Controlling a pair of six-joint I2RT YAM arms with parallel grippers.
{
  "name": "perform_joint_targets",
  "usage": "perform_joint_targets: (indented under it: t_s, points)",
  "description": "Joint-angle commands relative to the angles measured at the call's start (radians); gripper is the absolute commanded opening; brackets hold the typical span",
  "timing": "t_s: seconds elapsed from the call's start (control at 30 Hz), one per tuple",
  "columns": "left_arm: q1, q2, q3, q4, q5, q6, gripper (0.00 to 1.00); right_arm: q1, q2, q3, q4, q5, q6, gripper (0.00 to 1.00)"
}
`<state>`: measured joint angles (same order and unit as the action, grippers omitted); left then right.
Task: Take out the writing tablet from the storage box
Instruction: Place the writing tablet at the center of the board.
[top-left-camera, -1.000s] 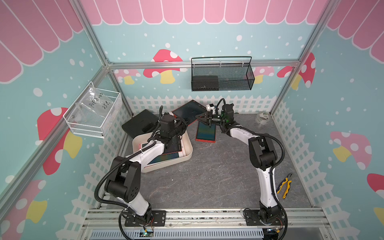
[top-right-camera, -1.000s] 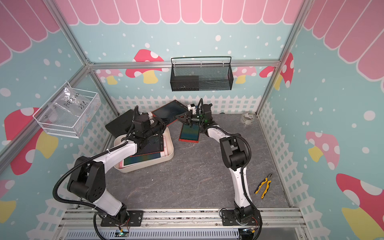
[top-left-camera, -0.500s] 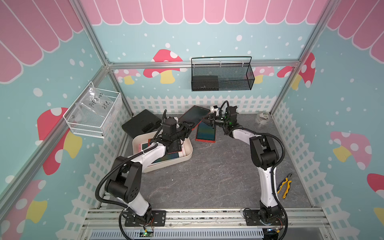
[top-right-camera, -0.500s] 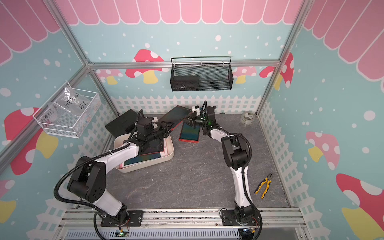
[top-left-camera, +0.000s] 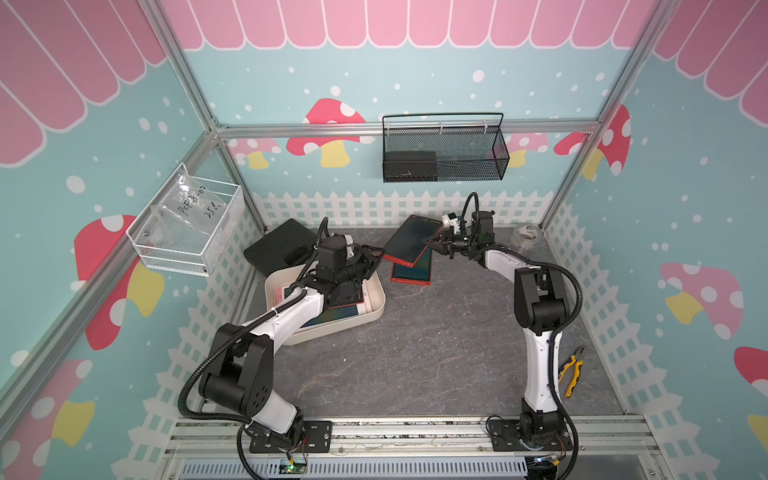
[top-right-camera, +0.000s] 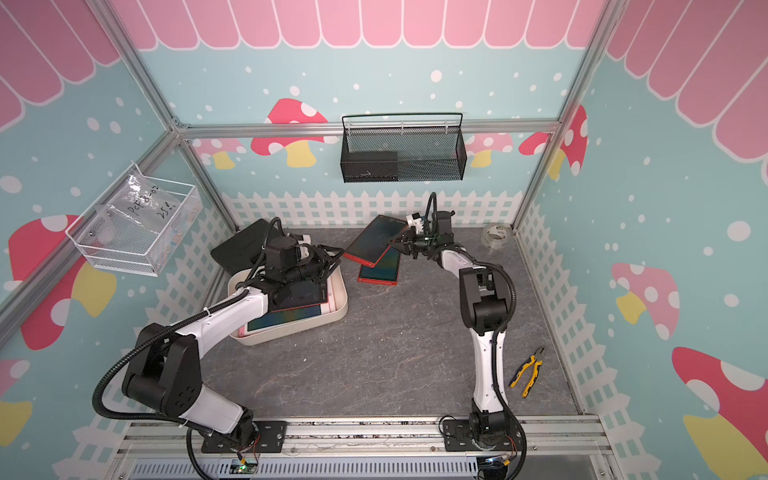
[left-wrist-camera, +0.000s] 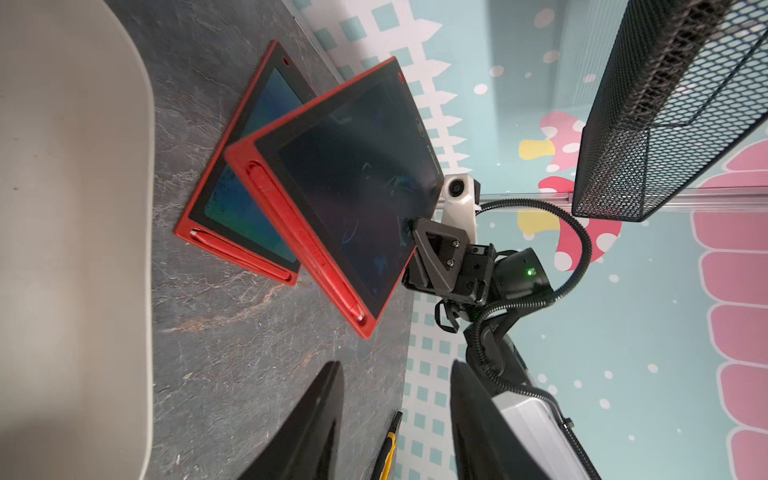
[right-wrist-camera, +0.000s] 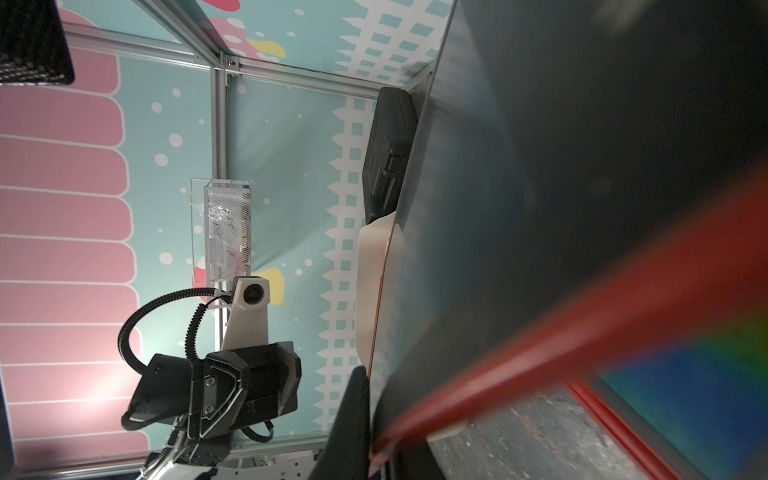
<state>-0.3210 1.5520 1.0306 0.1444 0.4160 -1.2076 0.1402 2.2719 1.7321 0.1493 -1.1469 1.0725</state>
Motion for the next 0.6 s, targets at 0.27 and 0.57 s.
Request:
perform_joint_targets:
  t_s: [0.27, 0.57]
  points:
    - [0.068, -0.053, 0.052, -0.233, 0.004, 0.194, 0.43, -0.167, 0.208, 0.446, -0.903, 0.055, -0.771, 0.00]
    - [0.129, -0.019, 0.140, -0.370, 0.017, 0.310, 0.43, -0.280, 0.122, 0.294, -0.958, 0.084, -0.914, 0.00]
